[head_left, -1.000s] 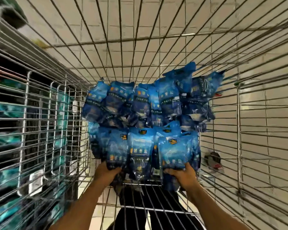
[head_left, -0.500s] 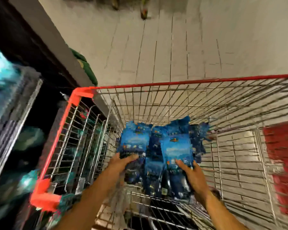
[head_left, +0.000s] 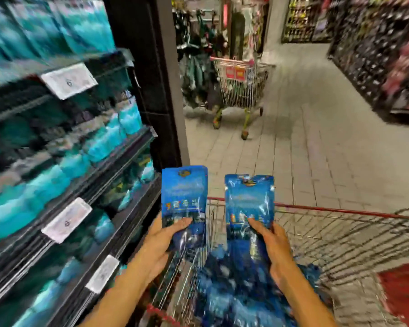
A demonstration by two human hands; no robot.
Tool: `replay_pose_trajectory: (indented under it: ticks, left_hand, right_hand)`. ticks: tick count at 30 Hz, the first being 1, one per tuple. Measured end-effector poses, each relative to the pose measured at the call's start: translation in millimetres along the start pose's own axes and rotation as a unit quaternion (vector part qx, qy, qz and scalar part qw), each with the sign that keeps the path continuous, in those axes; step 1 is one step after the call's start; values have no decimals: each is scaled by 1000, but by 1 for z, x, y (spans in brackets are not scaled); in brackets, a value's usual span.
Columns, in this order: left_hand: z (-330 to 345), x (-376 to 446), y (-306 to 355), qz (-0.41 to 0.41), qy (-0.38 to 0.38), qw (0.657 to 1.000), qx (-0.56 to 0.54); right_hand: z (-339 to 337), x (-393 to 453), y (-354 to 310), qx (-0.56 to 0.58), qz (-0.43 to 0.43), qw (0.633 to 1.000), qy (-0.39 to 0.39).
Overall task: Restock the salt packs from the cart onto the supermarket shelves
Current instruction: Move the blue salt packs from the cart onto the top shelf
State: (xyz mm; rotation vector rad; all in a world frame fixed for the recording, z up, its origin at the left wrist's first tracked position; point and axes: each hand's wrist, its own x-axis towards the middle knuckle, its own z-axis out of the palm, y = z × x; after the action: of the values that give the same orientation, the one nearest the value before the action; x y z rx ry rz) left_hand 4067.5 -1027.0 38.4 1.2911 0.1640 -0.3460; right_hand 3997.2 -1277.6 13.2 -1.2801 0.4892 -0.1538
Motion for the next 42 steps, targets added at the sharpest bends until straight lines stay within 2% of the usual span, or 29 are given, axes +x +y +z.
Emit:
replay_pose_trajectory:
  ticks: [5,8,16,22,27,33,37,42]
  left_hand:
    - [-12,-50,88,149,11,989,7]
    - [-20,-92,139,245,77,966,20]
    - [-61,-196,246,396,210,893,44]
    - [-114,-259,309,408,343,844,60]
    - [-169,-283,361,416,413,807,71]
    - [-233,-251,404,360,453,813,61]
    - [-262,-203,422,316,469,823,53]
    - [-293,-150,432,297,473,825,83]
  right_hand:
    - [70,-19,-79,50,-100,989,-96]
    - [116,-36,-121,74,-148,972,-168]
    - [246,-81,-193,120,-206,904,-354]
    - [355,-114,-231,140,-168,843,-491]
    - [446,-136,-262,88,-142,808,-566]
    - [552,-125,-272,33,-126,805,-579]
    - [612,-101,-262,17,-80,815,-574]
    - [647,-67,-252,-18,-61,790,-610]
